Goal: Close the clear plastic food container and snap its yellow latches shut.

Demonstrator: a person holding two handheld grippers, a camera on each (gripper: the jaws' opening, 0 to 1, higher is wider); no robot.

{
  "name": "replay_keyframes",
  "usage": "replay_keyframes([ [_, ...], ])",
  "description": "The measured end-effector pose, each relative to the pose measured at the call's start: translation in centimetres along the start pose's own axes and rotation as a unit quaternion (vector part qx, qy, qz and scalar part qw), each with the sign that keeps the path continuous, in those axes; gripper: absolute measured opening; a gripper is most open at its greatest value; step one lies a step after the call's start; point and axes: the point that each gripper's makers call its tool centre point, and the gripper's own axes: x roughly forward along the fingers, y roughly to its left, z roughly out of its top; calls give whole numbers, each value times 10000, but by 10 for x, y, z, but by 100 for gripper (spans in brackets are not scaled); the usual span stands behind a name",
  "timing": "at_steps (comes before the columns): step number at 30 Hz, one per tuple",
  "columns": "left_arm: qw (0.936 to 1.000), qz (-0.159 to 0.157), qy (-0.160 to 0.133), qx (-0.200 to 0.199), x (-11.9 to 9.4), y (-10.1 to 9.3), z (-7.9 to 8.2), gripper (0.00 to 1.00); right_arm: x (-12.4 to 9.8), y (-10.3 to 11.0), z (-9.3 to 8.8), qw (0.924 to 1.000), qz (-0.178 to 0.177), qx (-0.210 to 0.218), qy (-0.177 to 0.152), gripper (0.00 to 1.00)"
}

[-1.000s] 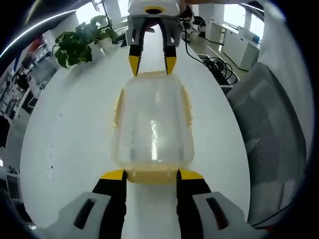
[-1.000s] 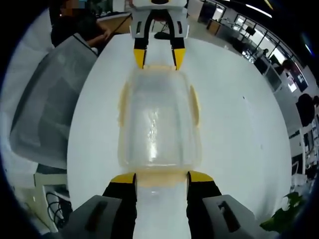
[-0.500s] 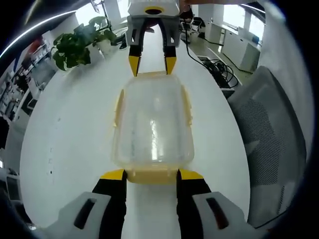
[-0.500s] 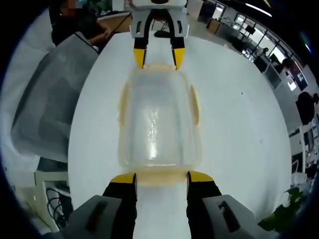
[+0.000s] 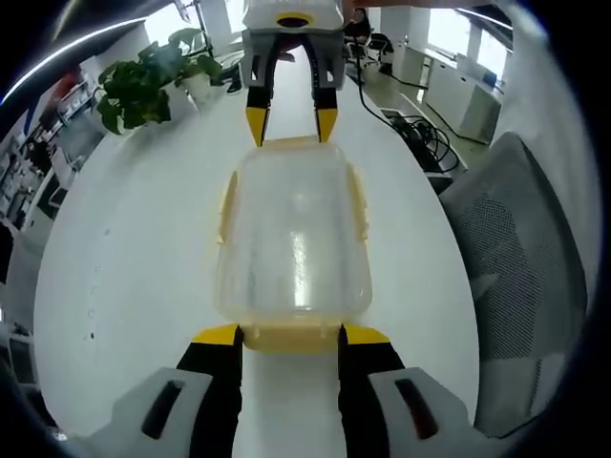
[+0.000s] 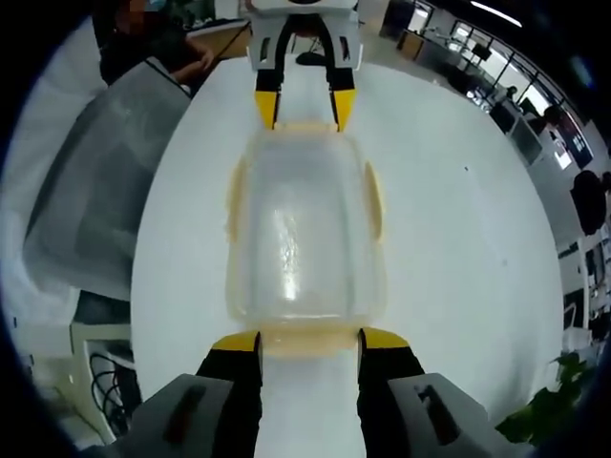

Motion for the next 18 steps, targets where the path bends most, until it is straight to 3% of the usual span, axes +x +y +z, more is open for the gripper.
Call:
replay_keyframes([
  [18, 9999, -128, 4, -61, 11, 2, -4, 38, 8, 0, -6, 9998, 168, 114, 39, 37],
])
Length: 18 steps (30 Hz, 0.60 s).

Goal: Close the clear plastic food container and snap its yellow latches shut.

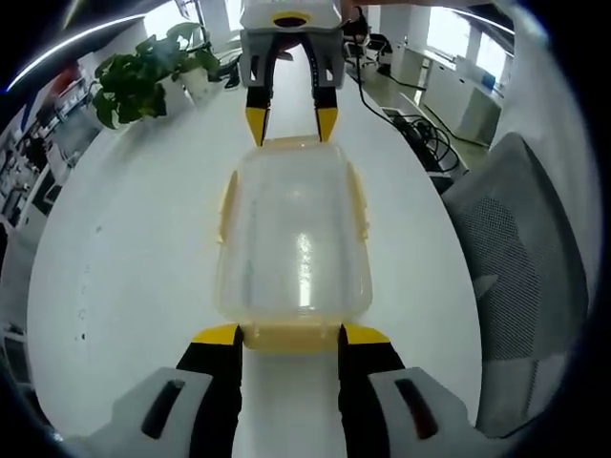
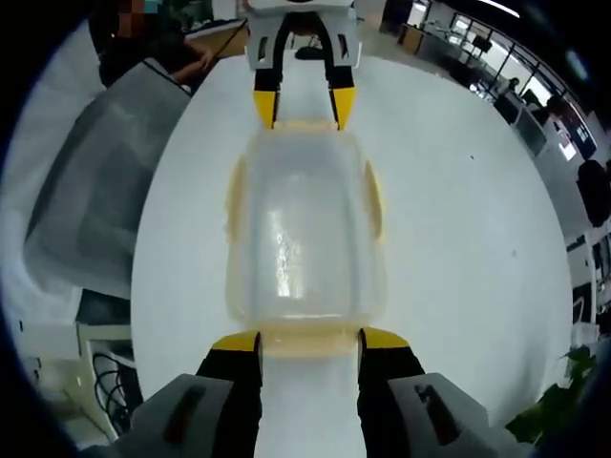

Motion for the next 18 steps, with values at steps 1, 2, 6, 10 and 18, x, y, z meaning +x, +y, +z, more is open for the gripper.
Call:
replay_keyframes([
  [1, 10000, 5, -16, -2, 0, 1, 0, 38, 0, 0, 0, 10000, 3, 5, -1, 37],
  [2, 10000, 2, -36, -17, 0, 1, -1, 38, 0, -1, 0, 10000, 8, 14, -11, 37],
  [6, 10000, -19, -24, -44, 2, -1, -1, 38, -1, -1, 0, 10000, 12, -22, 36, 37],
  [10, 10000, -8, -42, -46, 3, -1, -1, 38, 0, 0, -1, 10000, -39, -46, 40, 37],
  [18, 10000, 0, -61, -28, 3, -2, 0, 38, 1, 0, -1, 9999, -131, -72, 80, 37],
])
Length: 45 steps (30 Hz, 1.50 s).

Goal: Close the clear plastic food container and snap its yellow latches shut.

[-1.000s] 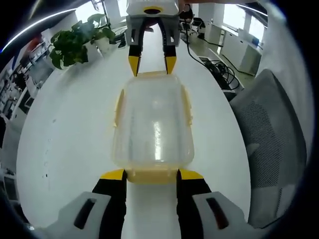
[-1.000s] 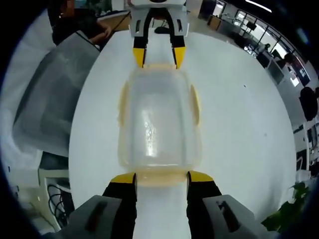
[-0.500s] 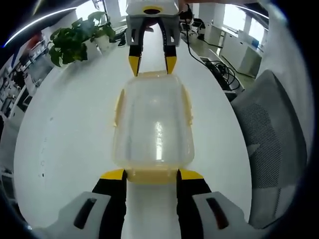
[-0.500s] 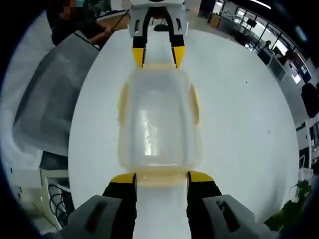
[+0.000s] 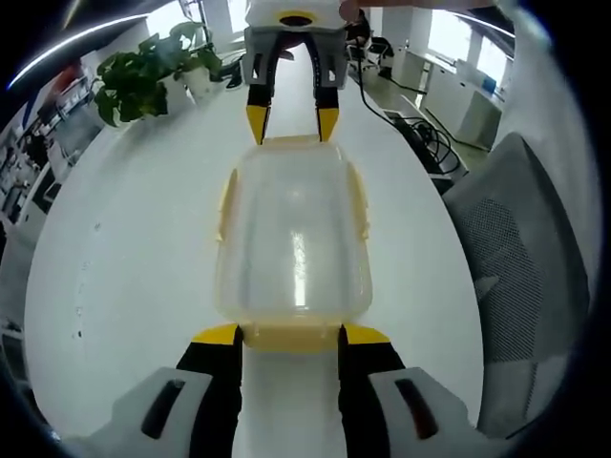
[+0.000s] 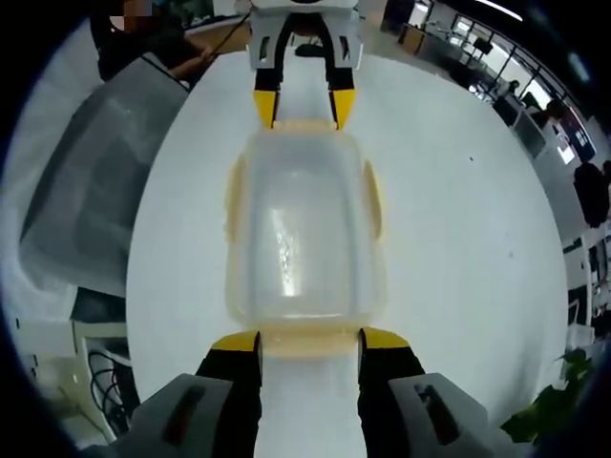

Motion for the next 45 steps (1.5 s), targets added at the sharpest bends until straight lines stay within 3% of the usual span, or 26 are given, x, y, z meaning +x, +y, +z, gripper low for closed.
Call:
replay_keyframes([
  [9, 10000, 17, 12, 43, 1, 0, -1, 39, 0, 0, 0, 10000, -38, -22, -27, 38],
  [12, 9999, -5, 36, -120, 2, 1, -3, 40, 1, 0, -1, 10000, -31, -19, -12, 39],
  [16, 9999, 77, 43, -74, -1, 3, -4, 47, -2, -1, -1, 9999, -63, 88, -33, 49],
  [22, 9997, 150, -4, -212, -9, 3, -3, 47, -12, 0, 1, 9998, -132, 153, -60, 47],
  [27, 9984, 225, -159, -488, -16, 2, 5, 46, -20, 1, 10, 9969, -150, 707, -307, 46],
  [31, 9919, 340, -435, -1147, -21, 3, 14, 46, -23, -3, 13, 9924, -251, 1143, -393, 44],
  [33, 9923, 645, -174, -1046, -22, 9, 8, 45, -22, -2, 15, 9896, -284, 1353, -407, 44],
  [37, 9791, 726, -405, -1857, -20, 11, 12, 44, -17, -3, 16, 9843, -356, 1675, -432, 44],
  [40, 9756, 902, -328, -1975, -21, 13, 8, 42, -14, -2, 18, 9808, -376, 1855, -479, 43],
  [43, 9607, 1103, -530, -2491, -22, 18, 10, 42, -12, -3, 20, 9751, -436, 2106, -536, 43],
  [45, 9530, 1237, -483, -2722, -23, 19, 7, 41, -10, -6, 20, 9710, -478, 2280, -546, 43],
])
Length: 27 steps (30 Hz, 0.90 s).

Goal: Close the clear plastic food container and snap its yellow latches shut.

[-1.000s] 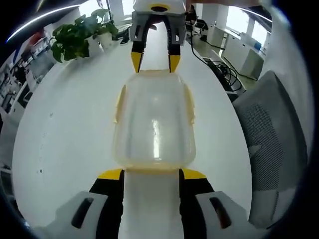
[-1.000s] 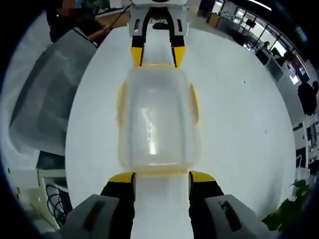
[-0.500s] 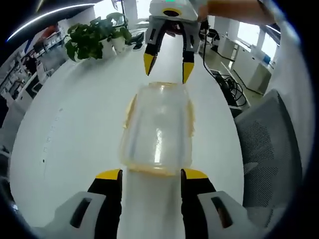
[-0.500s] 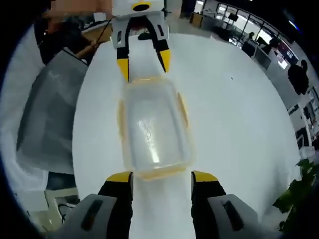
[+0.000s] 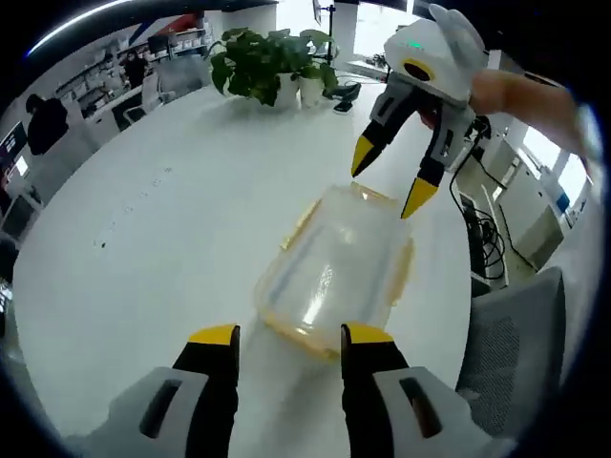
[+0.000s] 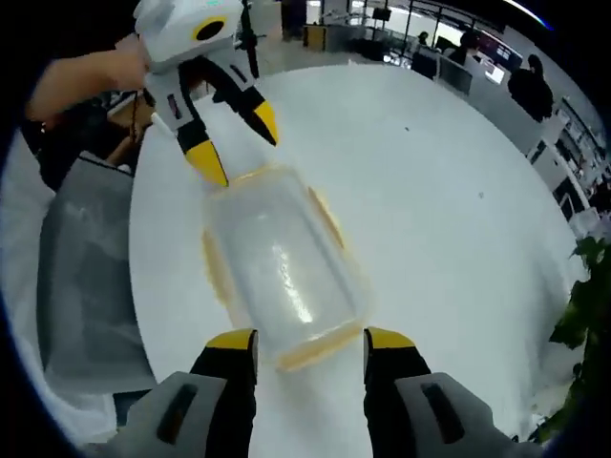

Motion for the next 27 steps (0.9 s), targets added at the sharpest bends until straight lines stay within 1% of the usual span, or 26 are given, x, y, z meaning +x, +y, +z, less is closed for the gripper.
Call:
replay_keyframes([
  [1, 10000, 3, -20, -96, 0, 0, 0, 41, 0, 1, 1, 10000, 8, 92, -19, 43],
  [3, 9990, 55, -68, -429, 0, 0, 0, 41, 0, -4, 0, 9994, -124, 336, 5, 43],
  [4, 9987, 68, -92, -503, -1, 0, 0, 41, 0, -5, 0, 9991, -146, 392, -11, 43],
  [5, 9972, 116, -114, -724, 0, 1, -1, 41, -1, -5, 1, 9983, -163, 565, -41, 43],
  [7, 9952, 114, -114, -961, 1, 1, -3, 41, 0, -6, 0, 9955, -161, 931, -70, 44],
  [9, 9928, 206, -64, -1176, 1, 1, -6, 41, -1, -13, -2, 9918, -295, 1240, -97, 44],
  [11, 9891, 247, 36, -1448, 2, 1, -11, 40, -1, -14, -2, 9885, -332, 1468, -157, 44],
  [13, 9845, 249, -14, -1738, 4, -1, -11, 40, 0, -14, -4, 9839, -336, 1750, -157, 44],
  [14, 9826, 226, 21, -1841, 5, -2, -13, 40, 0, -16, -7, 9801, -405, 1936, -147, 44],
  [15, 9822, 239, 9, -1864, 6, -2, -13, 40, 0, -16, -7, 9793, -406, 1977, -170, 44],
  [16, 9803, 227, 12, -1960, 6, -4, -14, 40, 1, -15, -9, 9751, -407, 2175, -163, 45],
  [18, 9787, 173, 62, -2044, 8, -9, -16, 40, 2, -14, -12, 9692, -388, 2425, -180, 44],
  [19, 9756, 141, 64, -2191, 9, -11, -18, 40, 2, -14, -12, 9635, -348, 2642, -247, 44],
  [20, 9744, 113, 83, -2242, 10, -12, -19, 40, 3, -15, -13, 9585, -338, 2815, -291, 44],
  [21, 9735, 104, 73, -2282, 10, -12, -20, 39, 4, -15, -15, 9553, -298, 2926, -287, 43],
  [22, 9699, 103, -11, -2433, 11, -12, -18, 39, 4, -14, -15, 9553, -282, 2929, -276, 42],
  [23, 9700, 80, 16, -2429, 12, -13, -19, 39, 5, -14, -17, 9554, -271, 2930, -266, 42],
  [24, 9686, 60, -2, -2484, 12, -13, -18, 39, 6, -13, -17, 9549, -239, 2950, -257, 42],
  [25, 9668, 17, -18, -2556, 13, -15, -18, 39, 8, -11, -14, 9492, -165, 3121, -355, 41],
  [27, 9641, -53, -7, -2655, 14, -17, -17, 37, 9, -8, -13, 9453, -51, 3242, -372, 39],
])
